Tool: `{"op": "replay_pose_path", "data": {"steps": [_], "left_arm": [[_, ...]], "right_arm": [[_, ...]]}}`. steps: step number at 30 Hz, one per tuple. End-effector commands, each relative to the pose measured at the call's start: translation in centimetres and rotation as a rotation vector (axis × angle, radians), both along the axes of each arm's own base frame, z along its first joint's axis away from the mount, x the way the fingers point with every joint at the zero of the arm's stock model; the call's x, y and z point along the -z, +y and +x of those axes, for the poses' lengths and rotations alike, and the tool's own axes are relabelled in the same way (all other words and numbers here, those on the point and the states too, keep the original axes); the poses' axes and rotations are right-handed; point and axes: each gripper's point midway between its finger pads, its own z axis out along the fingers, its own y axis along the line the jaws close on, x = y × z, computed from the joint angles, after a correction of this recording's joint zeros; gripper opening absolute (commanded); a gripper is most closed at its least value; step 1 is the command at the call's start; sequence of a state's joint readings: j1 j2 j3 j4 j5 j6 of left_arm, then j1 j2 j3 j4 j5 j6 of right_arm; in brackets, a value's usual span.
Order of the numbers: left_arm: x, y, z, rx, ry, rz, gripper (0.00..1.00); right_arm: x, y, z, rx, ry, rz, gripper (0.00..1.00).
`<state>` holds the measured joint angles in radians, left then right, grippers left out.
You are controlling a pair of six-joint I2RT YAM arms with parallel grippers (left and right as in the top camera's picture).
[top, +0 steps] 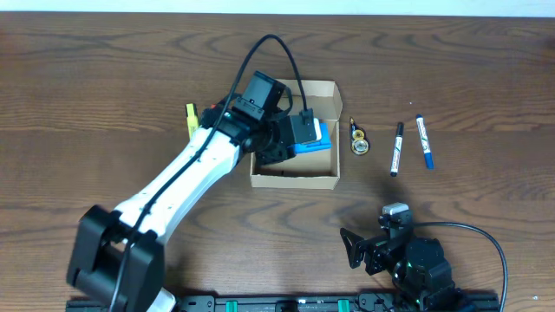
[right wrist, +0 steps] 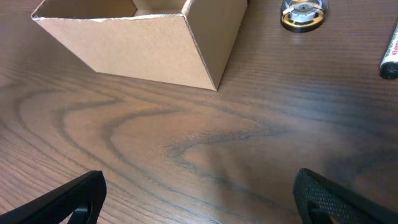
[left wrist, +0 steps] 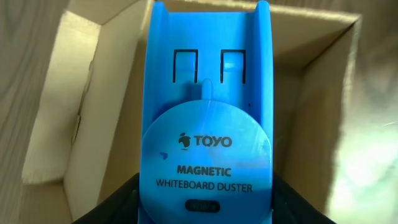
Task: Pack container
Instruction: 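Carry the blue duster into the box and release it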
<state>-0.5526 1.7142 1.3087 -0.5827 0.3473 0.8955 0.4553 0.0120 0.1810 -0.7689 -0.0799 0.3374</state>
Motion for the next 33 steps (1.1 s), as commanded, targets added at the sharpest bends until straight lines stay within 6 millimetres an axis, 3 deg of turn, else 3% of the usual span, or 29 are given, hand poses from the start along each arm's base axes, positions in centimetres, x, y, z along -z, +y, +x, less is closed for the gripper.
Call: {"op": "replay_pose_path", "data": {"steps": [1, 11, 16, 27, 33], "left_arm": [[1.4, 0.1, 0.4, 0.077, -0.027, 0.041, 0.27], [4.5, 0.0, 0.2, 0.109, 0.035, 0.072, 0.26], [4.8, -0.4, -0.4, 0.126, 0.074, 0.041, 0.26], [5.4, 1.5, -0.5, 0.089, 0.108, 0.092, 0.28], [5.6, 1.7, -0.8, 0.090, 0.124, 0.101, 0.37]], "right_arm": [[0.4, 0.2, -0.2, -0.007, 0.013, 0.010, 0.99], [0.4, 0.2, -0.2, -0.007, 0.013, 0.010, 0.99], [0.4, 0.2, -0.2, -0.007, 0.013, 0.010, 0.99], [0.4, 0.2, -0.2, -0.007, 0.013, 0.010, 0.99], [0.4, 0.2, -0.2, -0.007, 0.013, 0.010, 0.99]]}}
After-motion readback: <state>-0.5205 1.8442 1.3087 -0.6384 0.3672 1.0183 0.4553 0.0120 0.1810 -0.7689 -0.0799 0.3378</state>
